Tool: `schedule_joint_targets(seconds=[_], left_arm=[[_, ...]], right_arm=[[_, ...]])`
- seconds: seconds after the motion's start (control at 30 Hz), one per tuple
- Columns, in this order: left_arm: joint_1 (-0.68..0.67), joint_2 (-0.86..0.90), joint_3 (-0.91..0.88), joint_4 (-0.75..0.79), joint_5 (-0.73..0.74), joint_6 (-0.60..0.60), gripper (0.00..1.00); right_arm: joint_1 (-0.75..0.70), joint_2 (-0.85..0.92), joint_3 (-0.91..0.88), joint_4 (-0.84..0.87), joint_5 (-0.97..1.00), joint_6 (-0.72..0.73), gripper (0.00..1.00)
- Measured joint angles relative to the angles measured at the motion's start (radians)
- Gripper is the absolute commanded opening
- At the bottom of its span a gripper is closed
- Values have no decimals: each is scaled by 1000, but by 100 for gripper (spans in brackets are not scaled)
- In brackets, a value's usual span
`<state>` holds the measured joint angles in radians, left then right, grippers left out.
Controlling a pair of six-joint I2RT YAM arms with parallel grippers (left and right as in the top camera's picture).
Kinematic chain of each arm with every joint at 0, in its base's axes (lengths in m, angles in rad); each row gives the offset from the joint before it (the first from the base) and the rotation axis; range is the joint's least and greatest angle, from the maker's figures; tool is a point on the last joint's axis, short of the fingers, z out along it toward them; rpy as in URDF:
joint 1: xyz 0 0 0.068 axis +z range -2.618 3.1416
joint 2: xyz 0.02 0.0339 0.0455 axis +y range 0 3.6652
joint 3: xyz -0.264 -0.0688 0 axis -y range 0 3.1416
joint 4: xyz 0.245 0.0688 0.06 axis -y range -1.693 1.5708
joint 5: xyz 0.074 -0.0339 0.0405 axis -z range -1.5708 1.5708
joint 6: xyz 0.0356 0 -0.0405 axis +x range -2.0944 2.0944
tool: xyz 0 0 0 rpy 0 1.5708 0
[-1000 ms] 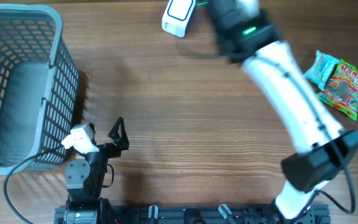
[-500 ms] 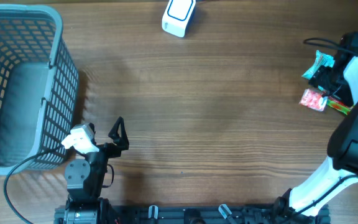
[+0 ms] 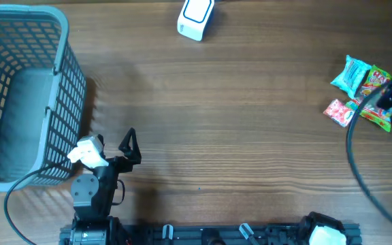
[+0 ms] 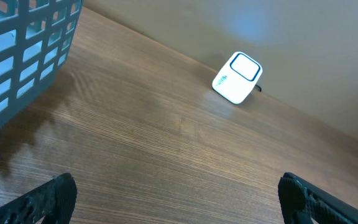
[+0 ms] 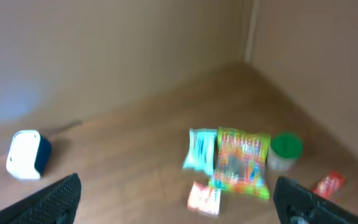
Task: Scan the item barcode
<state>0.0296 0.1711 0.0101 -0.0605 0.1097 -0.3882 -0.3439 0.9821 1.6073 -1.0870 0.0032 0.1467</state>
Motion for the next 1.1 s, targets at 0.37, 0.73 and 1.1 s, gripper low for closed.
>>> schedule_joint_targets(seconds=[0.37, 0.73, 1.1], left_arm=[[0, 0, 0, 0, 0, 0, 100], [0, 0, 0, 0, 0, 0, 100], [0, 0, 0, 0, 0, 0, 100]], right_arm=[[3, 374, -19, -56, -166, 125, 100], [244, -301, -47, 378, -261, -234, 100], [279, -776, -801, 924, -257, -323, 100]])
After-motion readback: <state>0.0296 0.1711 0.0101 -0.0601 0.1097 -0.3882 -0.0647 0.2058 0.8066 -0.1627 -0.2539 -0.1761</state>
